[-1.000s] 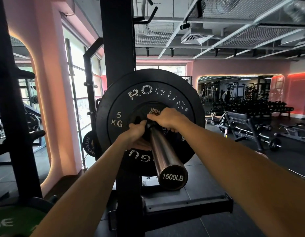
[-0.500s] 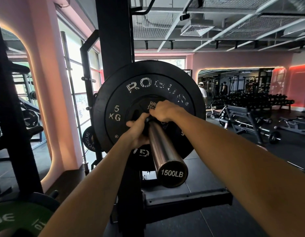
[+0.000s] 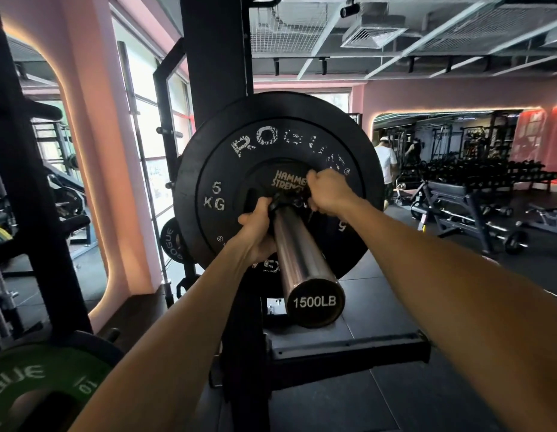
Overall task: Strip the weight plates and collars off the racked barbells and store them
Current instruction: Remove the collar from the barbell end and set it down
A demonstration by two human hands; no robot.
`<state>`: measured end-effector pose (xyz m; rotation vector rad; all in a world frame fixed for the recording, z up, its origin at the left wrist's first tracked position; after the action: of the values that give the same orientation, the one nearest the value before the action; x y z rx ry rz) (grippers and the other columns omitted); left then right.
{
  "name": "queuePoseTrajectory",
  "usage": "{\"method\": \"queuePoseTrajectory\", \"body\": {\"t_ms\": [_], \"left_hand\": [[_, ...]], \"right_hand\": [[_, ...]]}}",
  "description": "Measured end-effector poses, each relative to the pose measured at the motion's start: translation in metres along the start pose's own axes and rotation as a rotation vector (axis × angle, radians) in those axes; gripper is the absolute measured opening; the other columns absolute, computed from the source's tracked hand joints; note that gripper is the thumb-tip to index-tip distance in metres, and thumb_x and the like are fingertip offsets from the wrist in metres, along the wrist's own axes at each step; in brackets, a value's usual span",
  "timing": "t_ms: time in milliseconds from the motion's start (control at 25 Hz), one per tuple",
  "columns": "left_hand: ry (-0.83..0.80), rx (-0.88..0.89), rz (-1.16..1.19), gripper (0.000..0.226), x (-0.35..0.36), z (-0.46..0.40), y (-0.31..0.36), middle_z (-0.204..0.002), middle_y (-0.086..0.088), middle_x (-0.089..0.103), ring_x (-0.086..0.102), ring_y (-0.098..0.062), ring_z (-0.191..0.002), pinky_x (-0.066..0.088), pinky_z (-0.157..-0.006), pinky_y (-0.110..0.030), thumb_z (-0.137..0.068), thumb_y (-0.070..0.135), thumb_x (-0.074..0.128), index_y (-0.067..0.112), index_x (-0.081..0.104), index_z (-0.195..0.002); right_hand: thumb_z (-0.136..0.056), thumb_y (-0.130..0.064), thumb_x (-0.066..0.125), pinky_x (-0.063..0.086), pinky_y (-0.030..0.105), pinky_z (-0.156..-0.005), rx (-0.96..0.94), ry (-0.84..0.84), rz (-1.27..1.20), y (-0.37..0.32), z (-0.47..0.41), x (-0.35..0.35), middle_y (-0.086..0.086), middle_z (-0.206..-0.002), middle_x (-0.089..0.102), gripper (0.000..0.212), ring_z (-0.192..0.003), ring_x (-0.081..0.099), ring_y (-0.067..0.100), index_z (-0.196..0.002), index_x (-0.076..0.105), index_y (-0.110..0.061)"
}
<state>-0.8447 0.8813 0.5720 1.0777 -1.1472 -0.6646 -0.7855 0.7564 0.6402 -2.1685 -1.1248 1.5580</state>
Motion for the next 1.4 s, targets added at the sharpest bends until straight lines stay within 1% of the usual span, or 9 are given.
{"method": "queuePoseTrajectory", "body": {"t_ms": [80,200,320,600,760,960,1080,1240,1400], "left_hand": [[-0.036,-0.008,-0.027,0.026,-0.002,-0.003,-0.003,-0.084,-0.015,0.049,0.057,-0.028,-0.076,0.047,-0.097,-0.057,-0.099,0.027,0.048,0.007,0.038,-0.087],[-0.077,-0.052,-0.070,0.053,-0.006,0.001,-0.002,-0.108,-0.027,0.057,0.062,-0.037,-0.090,0.055,-0.082,-0.058,-0.092,0.033,0.057,0.003,0.032,-0.129],[-0.055,-0.026,-0.127,0.064,-0.011,0.011,0.000,-0.113,-0.024,0.054,0.063,-0.032,-0.085,0.060,-0.058,-0.044,-0.091,0.036,0.058,0.003,0.024,-0.134],[-0.097,-0.080,-0.098,0.075,-0.015,0.073,-0.013,-0.133,-0.030,0.049,0.064,-0.044,-0.105,0.055,-0.075,-0.055,-0.077,0.045,0.065,0.019,0.027,-0.136],[-0.091,-0.040,-0.100,0.069,-0.014,0.139,-0.011,-0.125,-0.024,0.058,0.072,-0.034,-0.083,0.057,-0.068,-0.049,-0.081,0.042,0.062,0.010,0.037,-0.138],[-0.191,-0.061,-0.089,0.032,-0.008,0.214,-0.013,-0.100,-0.012,0.067,0.066,-0.025,-0.092,0.059,-0.076,-0.047,-0.094,0.036,0.048,0.010,0.059,-0.109],[-0.213,-0.070,-0.105,0.038,-0.008,0.246,-0.017,-0.112,-0.013,0.065,0.066,-0.027,-0.098,0.059,-0.075,-0.047,-0.094,0.037,0.050,0.011,0.054,-0.122],[-0.287,-0.055,-0.109,0.045,-0.003,0.289,-0.024,-0.117,-0.015,0.065,0.068,-0.029,-0.101,0.057,-0.086,-0.049,-0.096,0.037,0.052,0.006,0.052,-0.129],[-0.405,-0.012,-0.102,0.047,-0.001,0.325,-0.028,-0.127,-0.020,0.059,0.064,-0.033,-0.111,0.058,-0.084,-0.045,-0.093,0.031,0.063,0.004,0.046,-0.127]], "right_hand": [[-0.101,-0.036,0.037,0.044,0.025,-0.044,0.032,-0.054,-0.071,-0.003,0.001,0.005,0.001,-0.033,0.052,0.053,-0.029,0.049,0.013,-0.061,0.052,-0.005],[-0.098,-0.028,0.039,0.037,0.019,-0.037,0.086,-0.084,-0.096,0.002,0.012,0.006,0.003,-0.034,0.053,0.049,-0.034,0.045,0.018,-0.060,0.054,-0.002],[-0.097,-0.022,0.036,0.032,0.015,-0.033,0.130,-0.113,-0.174,0.006,0.032,0.004,0.009,-0.044,0.058,0.047,-0.037,0.044,0.020,-0.061,0.054,0.001],[-0.096,-0.021,0.038,0.028,0.013,-0.033,0.172,-0.129,-0.286,-0.004,0.102,-0.024,0.012,-0.054,0.060,0.035,-0.027,0.041,0.015,-0.070,0.052,-0.002],[-0.097,-0.023,0.036,0.030,0.012,-0.034,0.160,-0.133,-0.279,-0.011,0.153,-0.042,0.009,-0.050,0.060,0.036,-0.027,0.042,0.014,-0.073,0.053,-0.002],[-0.094,-0.014,0.035,0.026,0.011,-0.030,0.094,-0.137,-0.273,-0.024,0.215,-0.063,0.010,-0.053,0.058,0.035,-0.023,0.041,0.012,-0.065,0.050,-0.002],[-0.095,-0.018,0.034,0.027,0.013,-0.031,0.107,-0.149,-0.274,-0.025,0.241,-0.072,0.010,-0.053,0.059,0.038,-0.024,0.042,0.013,-0.065,0.050,-0.002],[-0.097,-0.019,0.033,0.029,0.016,-0.033,0.136,-0.180,-0.326,-0.020,0.279,-0.087,0.011,-0.055,0.059,0.036,-0.034,0.045,0.018,-0.072,0.049,0.000],[-0.102,-0.026,0.040,0.032,0.019,-0.036,0.204,-0.216,-0.570,-0.011,0.318,-0.103,0.013,-0.062,0.059,0.029,-0.043,0.047,0.019,-0.086,0.050,-0.004]]}}
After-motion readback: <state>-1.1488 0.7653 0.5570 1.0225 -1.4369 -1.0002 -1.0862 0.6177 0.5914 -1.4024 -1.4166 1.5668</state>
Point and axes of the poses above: each hand's wrist, its own z-axis away from the middle knuckle, its own x-axis out of the palm, y = z × x, the point moved 5 cm from there along -z, towards the middle knuckle
